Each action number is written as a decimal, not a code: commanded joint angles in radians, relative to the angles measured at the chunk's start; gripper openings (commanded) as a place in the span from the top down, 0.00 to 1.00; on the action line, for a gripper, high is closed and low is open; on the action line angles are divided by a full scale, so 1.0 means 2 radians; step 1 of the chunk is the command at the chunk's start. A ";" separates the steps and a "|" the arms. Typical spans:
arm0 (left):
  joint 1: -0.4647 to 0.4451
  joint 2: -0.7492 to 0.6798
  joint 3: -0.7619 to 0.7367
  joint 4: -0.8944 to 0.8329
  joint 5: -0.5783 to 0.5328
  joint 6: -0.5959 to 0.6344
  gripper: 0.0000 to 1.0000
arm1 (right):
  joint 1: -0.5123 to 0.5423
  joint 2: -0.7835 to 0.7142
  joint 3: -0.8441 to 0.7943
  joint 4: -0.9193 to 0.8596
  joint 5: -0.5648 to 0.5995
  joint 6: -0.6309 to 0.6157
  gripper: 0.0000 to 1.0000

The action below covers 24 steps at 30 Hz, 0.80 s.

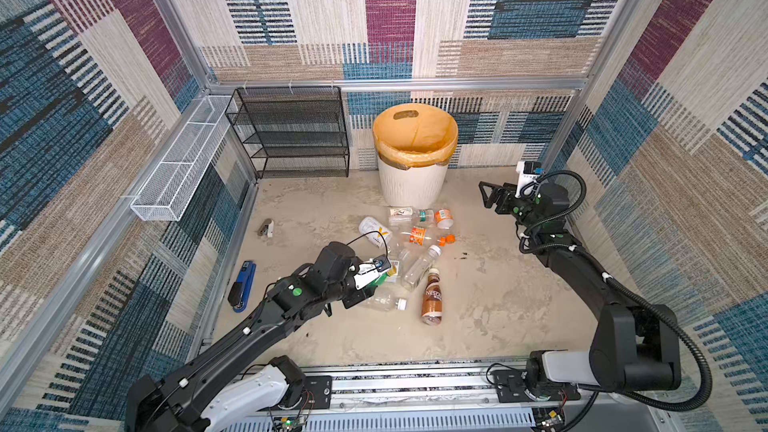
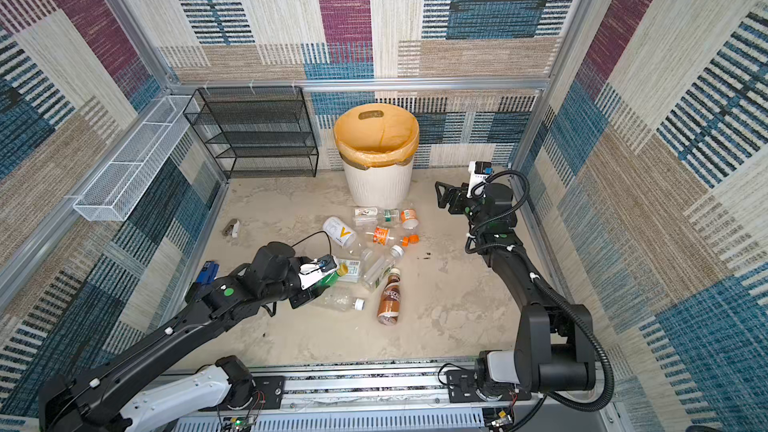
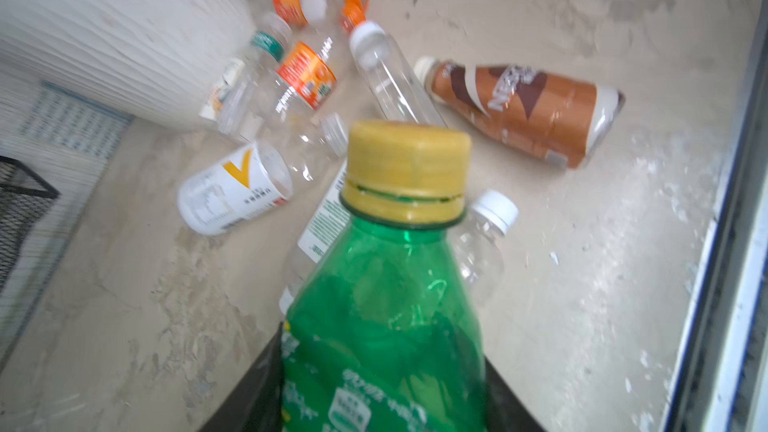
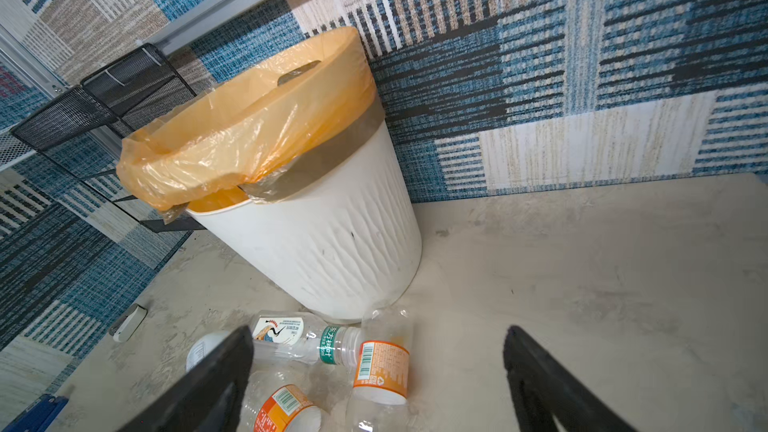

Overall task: Throw the plastic bottles in the bin
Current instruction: 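Lift the green bottle with the left gripper while the right arm reaches forward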

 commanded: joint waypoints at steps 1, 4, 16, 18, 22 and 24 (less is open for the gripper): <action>0.000 -0.028 -0.022 0.208 -0.012 -0.049 0.47 | -0.001 -0.007 0.005 0.002 -0.007 0.004 0.06; 0.000 -0.027 -0.038 0.354 -0.016 -0.053 0.48 | -0.001 -0.011 0.004 -0.001 -0.006 0.004 0.06; 0.000 0.066 -0.025 0.613 0.016 -0.060 0.49 | 0.014 -0.046 0.013 -0.088 -0.057 -0.041 0.08; 0.004 0.058 -0.025 0.592 -0.009 -0.054 0.49 | 0.073 -0.042 0.038 -0.171 -0.042 -0.100 0.09; 0.059 0.028 -0.015 0.523 -0.040 -0.100 0.49 | 0.225 -0.053 0.005 -0.267 0.023 -0.149 0.09; 0.108 0.011 -0.020 0.496 -0.042 -0.147 0.49 | 0.287 -0.074 -0.034 -0.278 0.036 -0.149 0.08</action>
